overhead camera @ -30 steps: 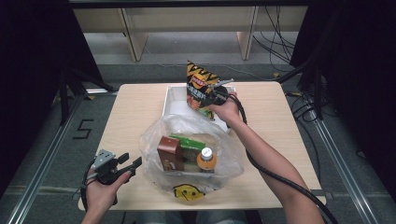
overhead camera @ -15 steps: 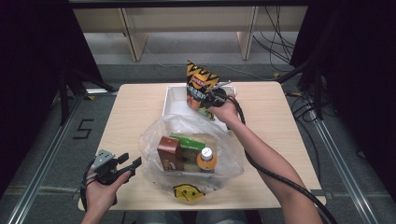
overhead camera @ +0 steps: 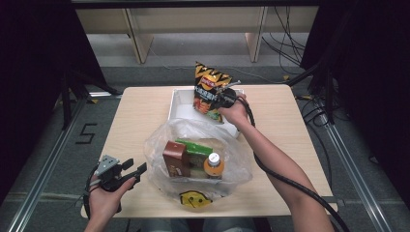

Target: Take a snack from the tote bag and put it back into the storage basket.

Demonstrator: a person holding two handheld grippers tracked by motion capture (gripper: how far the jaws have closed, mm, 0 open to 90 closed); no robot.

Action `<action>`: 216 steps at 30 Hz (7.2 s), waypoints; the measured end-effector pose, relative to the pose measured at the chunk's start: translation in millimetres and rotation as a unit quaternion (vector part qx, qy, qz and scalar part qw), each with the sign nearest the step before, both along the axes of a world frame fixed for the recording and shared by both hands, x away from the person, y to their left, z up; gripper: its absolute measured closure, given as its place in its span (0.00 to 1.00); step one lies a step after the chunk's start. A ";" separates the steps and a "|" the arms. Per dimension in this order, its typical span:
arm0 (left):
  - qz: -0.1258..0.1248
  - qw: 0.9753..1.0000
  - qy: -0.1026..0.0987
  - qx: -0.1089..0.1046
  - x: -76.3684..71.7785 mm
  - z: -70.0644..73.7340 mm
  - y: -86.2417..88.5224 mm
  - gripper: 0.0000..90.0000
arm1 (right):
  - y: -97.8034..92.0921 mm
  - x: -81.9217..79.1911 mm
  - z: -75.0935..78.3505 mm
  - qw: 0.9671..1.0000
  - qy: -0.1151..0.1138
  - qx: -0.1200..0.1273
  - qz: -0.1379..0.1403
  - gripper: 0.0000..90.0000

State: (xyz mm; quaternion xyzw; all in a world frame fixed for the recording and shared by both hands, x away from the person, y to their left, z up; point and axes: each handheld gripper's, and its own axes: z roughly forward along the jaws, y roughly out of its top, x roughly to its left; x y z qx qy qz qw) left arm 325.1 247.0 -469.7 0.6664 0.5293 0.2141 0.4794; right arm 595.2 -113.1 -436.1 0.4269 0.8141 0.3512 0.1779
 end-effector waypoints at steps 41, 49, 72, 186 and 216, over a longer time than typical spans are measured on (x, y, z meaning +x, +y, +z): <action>0.000 1.000 0.000 0.000 -0.2 -0.6 0.9 0.44 | -15.2 9.7 4.8 0.999 -0.010 -0.029 -0.021 0.98; -0.001 1.000 0.000 0.000 -0.2 -0.7 -0.7 0.44 | -5.2 -0.4 -4.5 0.999 0.019 -0.027 0.006 0.98; 0.001 1.000 0.001 0.000 -0.4 -0.8 0.6 0.44 | 0.3 8.5 -11.3 0.999 0.023 -0.043 0.005 0.97; -0.003 1.000 0.001 0.007 -4.3 -2.3 -4.5 0.44 | 4.6 -152.9 54.7 0.972 0.012 0.103 0.212 0.59; -0.002 1.000 0.002 0.004 -3.2 -2.7 -3.7 0.43 | 10.5 -158.5 50.4 0.962 0.063 0.076 0.255 0.64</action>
